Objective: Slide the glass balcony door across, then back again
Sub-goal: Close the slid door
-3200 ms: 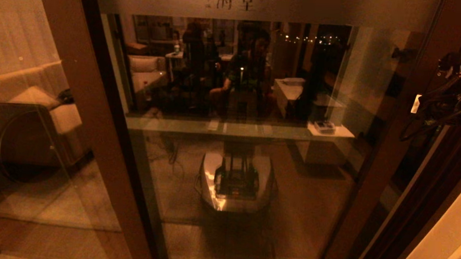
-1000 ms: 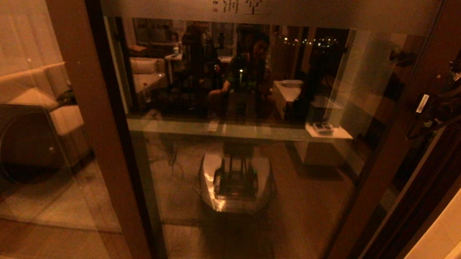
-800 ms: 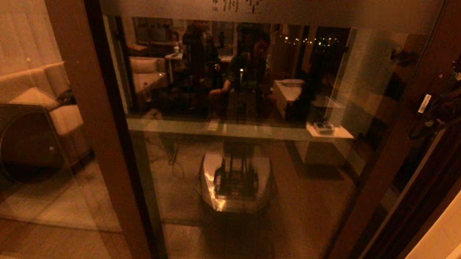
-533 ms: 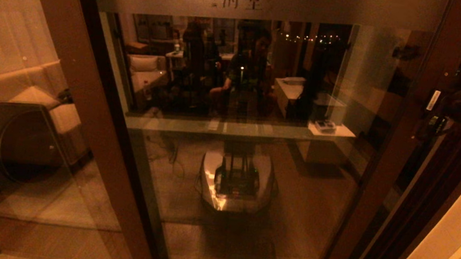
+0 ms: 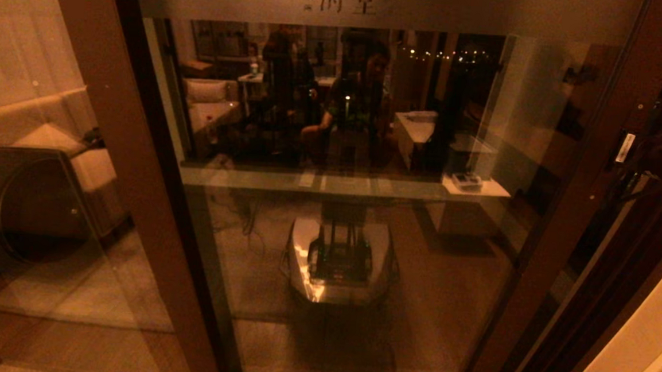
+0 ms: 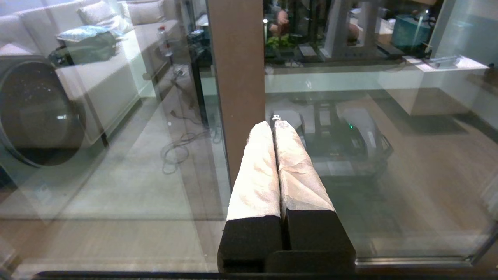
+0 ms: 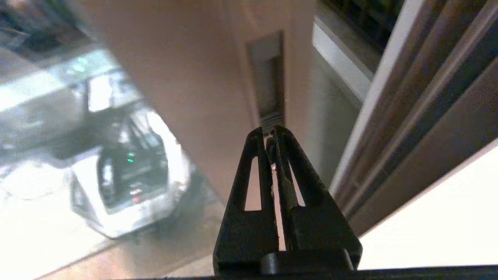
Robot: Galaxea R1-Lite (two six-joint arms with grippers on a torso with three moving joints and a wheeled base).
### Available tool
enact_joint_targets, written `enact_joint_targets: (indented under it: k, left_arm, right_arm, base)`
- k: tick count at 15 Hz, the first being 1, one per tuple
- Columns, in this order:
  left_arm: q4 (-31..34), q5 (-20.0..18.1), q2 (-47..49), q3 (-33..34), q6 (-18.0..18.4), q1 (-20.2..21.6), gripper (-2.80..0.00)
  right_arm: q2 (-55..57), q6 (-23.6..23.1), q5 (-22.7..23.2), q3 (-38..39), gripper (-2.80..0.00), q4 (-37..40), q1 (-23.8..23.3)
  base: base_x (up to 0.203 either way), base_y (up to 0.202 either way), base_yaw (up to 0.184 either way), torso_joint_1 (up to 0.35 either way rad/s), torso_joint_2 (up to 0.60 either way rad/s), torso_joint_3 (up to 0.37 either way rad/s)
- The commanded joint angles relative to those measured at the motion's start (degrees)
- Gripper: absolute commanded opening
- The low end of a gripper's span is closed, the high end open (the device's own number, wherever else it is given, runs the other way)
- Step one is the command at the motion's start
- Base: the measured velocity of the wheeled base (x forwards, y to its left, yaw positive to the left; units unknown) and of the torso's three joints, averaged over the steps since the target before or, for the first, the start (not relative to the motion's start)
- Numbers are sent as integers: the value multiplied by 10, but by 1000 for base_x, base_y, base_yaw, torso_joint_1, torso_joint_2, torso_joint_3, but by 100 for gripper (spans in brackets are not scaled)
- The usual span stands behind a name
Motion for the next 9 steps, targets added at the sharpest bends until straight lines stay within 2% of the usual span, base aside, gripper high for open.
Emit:
enact_joint_targets:
  k: [1, 9]
  left_arm:
    - [0, 0, 1, 20, 0, 0, -280]
    - [0, 0, 1, 20, 0, 0, -280]
  right_arm:
    - [21, 0, -5, -15, -280, 8, 0]
    - [63, 2, -9, -38, -280, 2, -1]
  base:
    - [0, 0, 0, 0, 0, 0]
    - [0, 0, 0, 0, 0, 0]
